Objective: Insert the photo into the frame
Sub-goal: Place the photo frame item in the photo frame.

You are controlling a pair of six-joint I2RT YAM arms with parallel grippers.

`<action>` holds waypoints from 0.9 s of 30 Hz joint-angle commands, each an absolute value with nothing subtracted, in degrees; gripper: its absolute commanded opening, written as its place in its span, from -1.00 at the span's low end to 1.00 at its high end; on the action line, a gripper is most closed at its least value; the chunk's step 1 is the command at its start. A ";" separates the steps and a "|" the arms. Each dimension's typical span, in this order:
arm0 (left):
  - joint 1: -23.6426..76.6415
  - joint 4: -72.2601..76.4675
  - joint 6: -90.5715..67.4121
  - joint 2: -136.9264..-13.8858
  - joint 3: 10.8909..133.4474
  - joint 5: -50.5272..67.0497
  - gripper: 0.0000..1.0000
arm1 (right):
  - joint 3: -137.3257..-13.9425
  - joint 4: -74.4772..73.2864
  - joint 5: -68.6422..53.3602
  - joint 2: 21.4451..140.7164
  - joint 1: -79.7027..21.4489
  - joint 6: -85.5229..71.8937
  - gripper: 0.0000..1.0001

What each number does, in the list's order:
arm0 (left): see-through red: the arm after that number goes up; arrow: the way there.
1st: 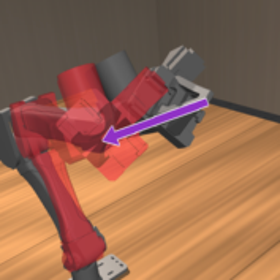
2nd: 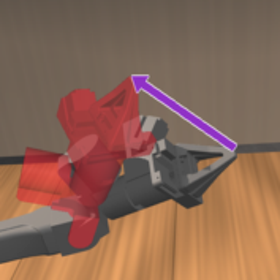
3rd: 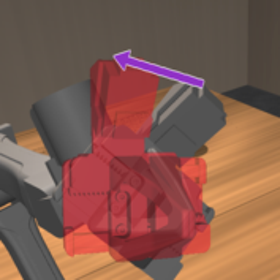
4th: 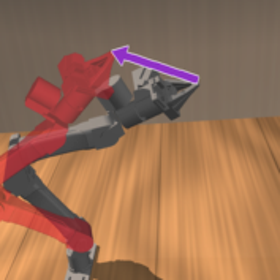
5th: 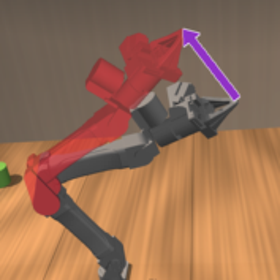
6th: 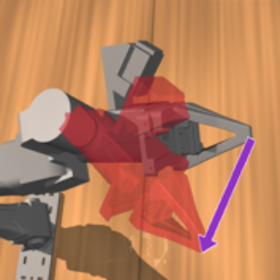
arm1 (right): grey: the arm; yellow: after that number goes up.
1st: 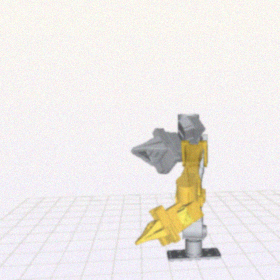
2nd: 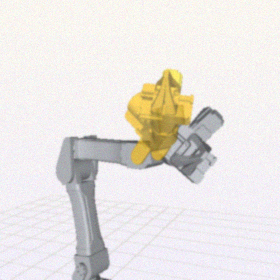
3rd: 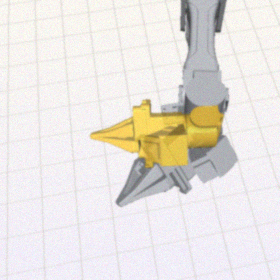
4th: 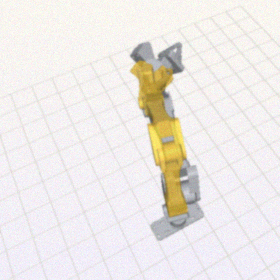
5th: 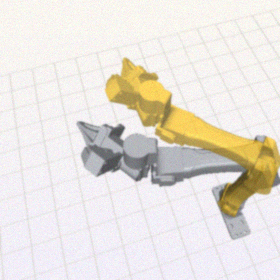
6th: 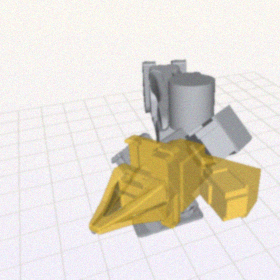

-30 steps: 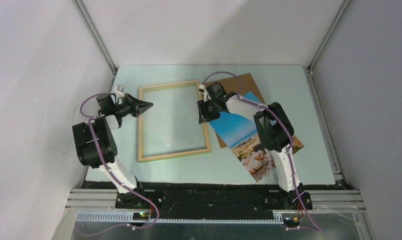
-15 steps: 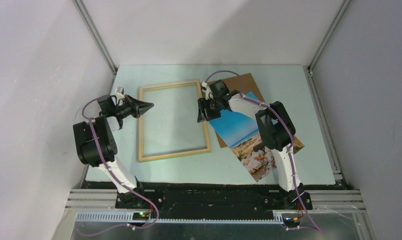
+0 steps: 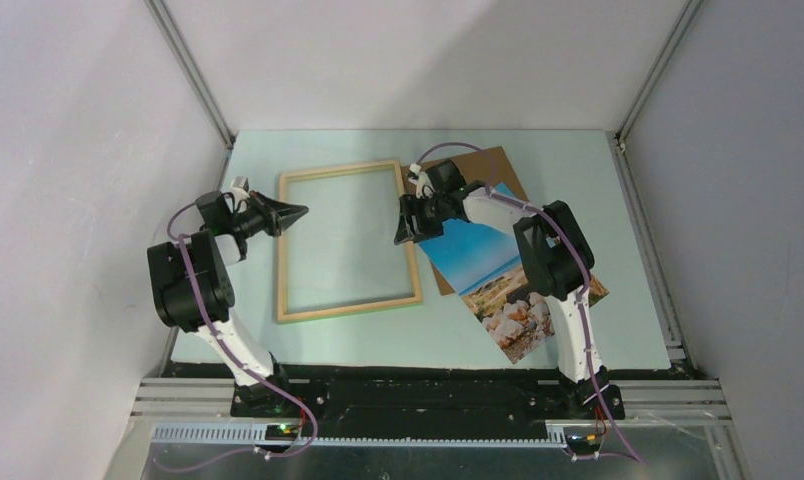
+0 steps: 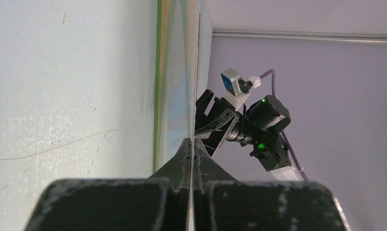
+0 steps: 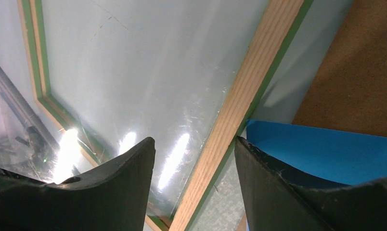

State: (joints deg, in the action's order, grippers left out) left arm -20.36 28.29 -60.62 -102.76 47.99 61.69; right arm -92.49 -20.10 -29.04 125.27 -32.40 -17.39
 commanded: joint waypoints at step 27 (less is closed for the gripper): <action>-19.69 32.70 -62.76 -101.95 45.92 61.86 -1.00 | -90.00 -14.21 -38.55 121.11 -30.48 -19.33 0.44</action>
State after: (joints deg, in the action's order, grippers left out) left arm -20.27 30.81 -64.86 -102.69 46.59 61.60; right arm -89.97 -16.34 -36.84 124.46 -30.57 -18.90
